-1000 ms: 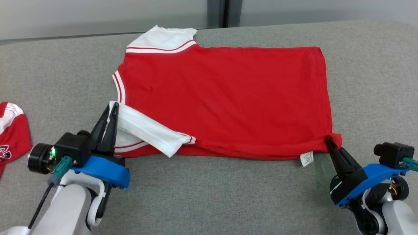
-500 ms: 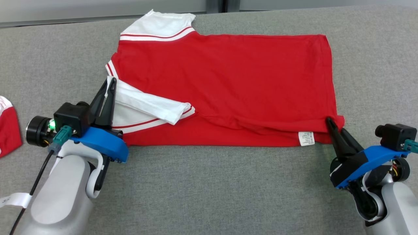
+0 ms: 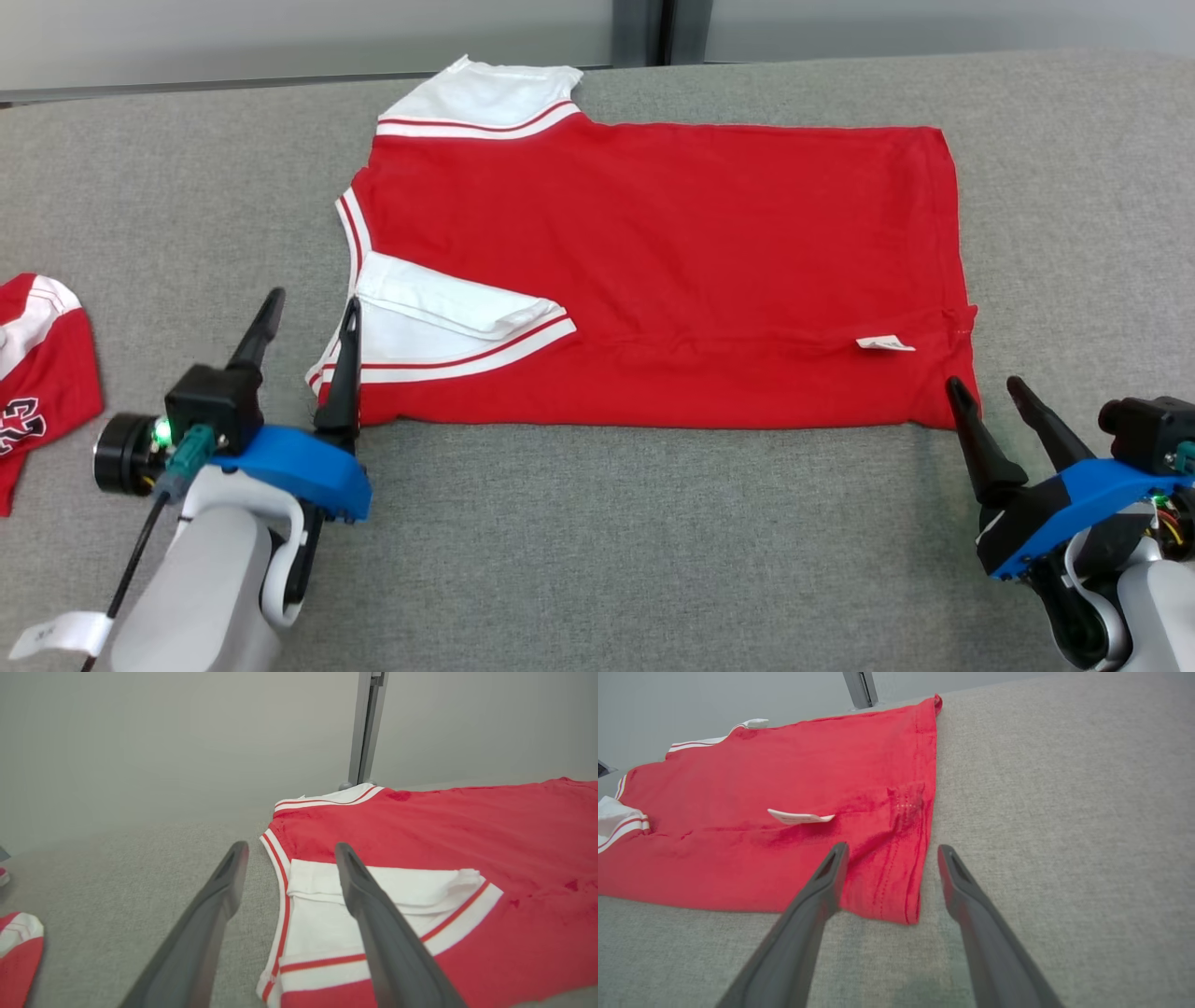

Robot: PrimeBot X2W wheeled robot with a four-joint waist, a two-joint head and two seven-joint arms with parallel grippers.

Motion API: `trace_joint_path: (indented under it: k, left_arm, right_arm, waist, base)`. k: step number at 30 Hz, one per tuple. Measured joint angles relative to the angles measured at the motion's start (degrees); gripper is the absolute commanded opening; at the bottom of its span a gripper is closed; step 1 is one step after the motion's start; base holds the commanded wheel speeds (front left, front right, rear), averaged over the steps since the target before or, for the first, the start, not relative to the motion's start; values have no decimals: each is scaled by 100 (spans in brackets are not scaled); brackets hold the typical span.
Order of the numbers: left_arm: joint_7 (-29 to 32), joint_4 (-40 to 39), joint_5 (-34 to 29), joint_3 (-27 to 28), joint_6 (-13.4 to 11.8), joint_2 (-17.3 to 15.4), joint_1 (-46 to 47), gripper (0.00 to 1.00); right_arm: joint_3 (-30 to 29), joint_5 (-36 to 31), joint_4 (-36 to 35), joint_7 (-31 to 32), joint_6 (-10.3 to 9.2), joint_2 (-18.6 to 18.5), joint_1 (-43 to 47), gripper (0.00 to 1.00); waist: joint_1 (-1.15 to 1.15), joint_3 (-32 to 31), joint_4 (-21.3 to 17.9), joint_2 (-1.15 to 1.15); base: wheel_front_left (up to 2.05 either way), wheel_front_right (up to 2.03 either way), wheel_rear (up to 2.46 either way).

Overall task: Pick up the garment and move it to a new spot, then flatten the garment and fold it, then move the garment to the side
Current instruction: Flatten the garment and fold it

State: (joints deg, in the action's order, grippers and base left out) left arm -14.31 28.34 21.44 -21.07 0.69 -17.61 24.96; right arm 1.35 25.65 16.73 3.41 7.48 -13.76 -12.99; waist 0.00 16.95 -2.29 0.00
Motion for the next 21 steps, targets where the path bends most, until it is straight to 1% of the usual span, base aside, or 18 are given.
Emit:
trace_joint_path:
  k: [6, 10, 16, 21]
  left_arm:
    - [-11, 41, 135, 10, -48, 4, -386, 100]
    - [89, 87, 223, -23, -64, 56, -527, 100]
    - [192, 285, 291, -53, -62, 134, -551, 100]
    - [216, 466, 372, -92, 12, 169, -470, 100]
  right_arm:
    - [-89, -190, 145, 4, 1, 21, 37, 100]
    - [-104, -277, 263, -16, 0, 34, 14, 100]
    - [-73, -345, 456, -62, 1, 98, -110, 100]
    - [35, -393, 677, -76, 0, 126, -291, 100]
  waist:
    - [0, 23, 40, 0]
    - [0, 84, 44, 0]
    - [0, 186, 42, 0]
    - [0, 231, 24, 0]
  base:
    - [0, 0, 0]
    - [0, 0, 0]
    - [0, 0, 0]
    - [0, 0, 0]
